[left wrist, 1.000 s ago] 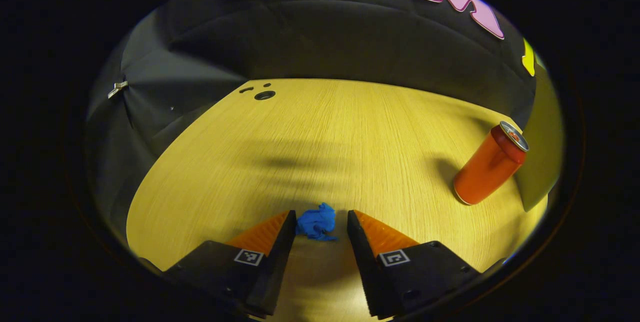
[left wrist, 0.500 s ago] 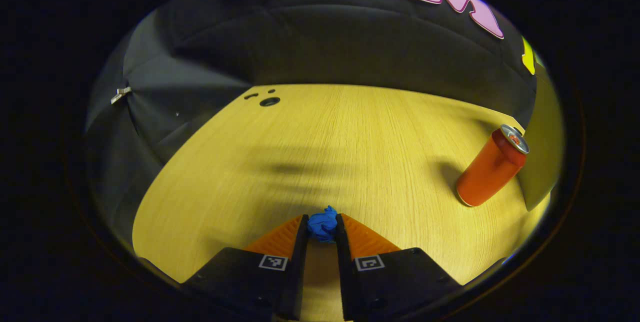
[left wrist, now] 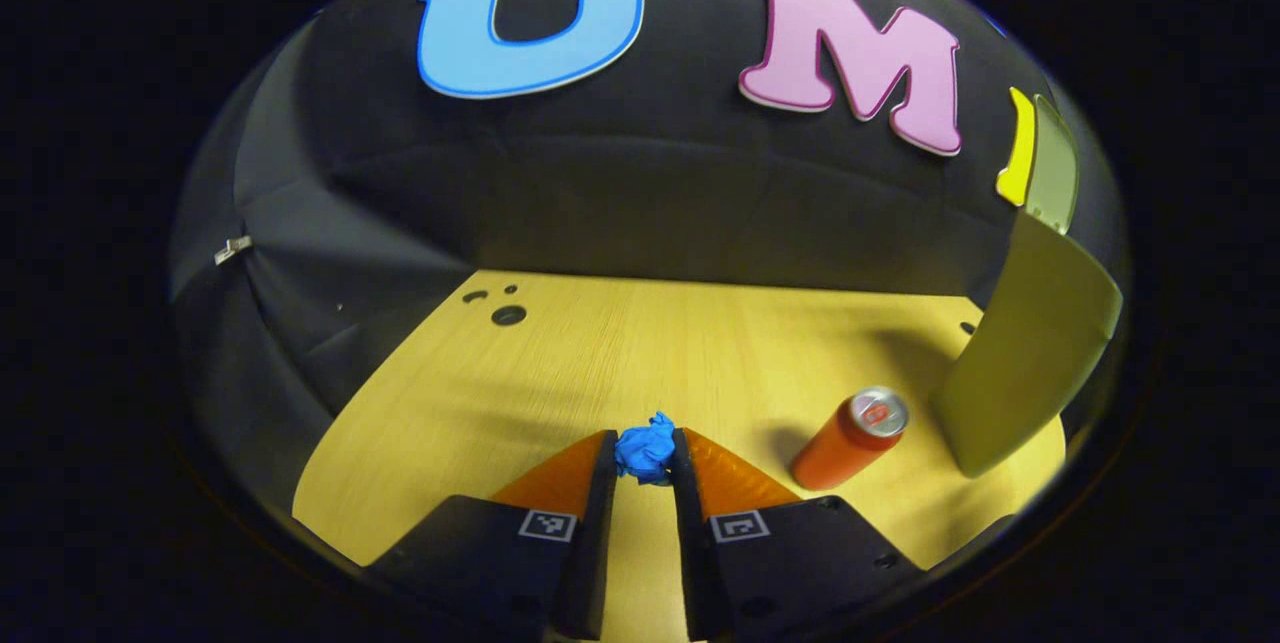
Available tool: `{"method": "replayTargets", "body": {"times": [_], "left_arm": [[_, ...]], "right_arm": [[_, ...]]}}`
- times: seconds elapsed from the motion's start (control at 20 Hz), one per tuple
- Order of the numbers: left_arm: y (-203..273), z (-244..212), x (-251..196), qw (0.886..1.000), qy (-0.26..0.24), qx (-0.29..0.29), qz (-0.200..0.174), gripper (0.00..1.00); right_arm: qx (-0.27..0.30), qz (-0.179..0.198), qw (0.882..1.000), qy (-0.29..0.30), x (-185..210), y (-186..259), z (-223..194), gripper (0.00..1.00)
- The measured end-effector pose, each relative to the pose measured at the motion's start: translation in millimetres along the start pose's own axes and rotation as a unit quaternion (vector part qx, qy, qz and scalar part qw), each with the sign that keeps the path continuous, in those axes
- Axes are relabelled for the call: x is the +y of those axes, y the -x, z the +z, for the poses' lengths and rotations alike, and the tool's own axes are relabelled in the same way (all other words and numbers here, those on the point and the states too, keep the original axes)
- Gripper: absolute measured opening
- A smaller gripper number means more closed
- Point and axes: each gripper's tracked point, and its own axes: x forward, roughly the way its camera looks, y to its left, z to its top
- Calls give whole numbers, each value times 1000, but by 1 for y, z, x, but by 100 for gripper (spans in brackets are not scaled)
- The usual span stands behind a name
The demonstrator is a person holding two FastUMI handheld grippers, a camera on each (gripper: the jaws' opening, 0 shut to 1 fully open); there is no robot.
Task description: Press the lid of the desktop garbage bin to open it, pick up the crumpled paper on the desktop and throw it into the bin, then pick up the pop can on the desktop and drop it into the bin, and finally close the garbage bin lid.
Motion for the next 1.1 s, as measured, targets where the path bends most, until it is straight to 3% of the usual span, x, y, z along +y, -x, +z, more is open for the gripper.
{"method": "replayTargets", "body": {"times": [0.25, 0.5, 0.8, 1.1], "left_arm": [[29, 80, -53, 996, -34, -57, -56, 32], [60, 132, -139, 982, -63, -111, -138, 34], [99, 153, -249, 958, -90, -140, -235, 34], [101, 142, -336, 939, -100, -127, -304, 34]], "right_arm": [[-5, -7, 1000, -15, -10, 1, -7, 100], [-13, -24, 999, -23, -31, 7, -7, 100], [-19, -37, 999, -27, -57, 10, -10, 100], [-1, -40, 999, -34, -86, -8, -26, 100]]}}
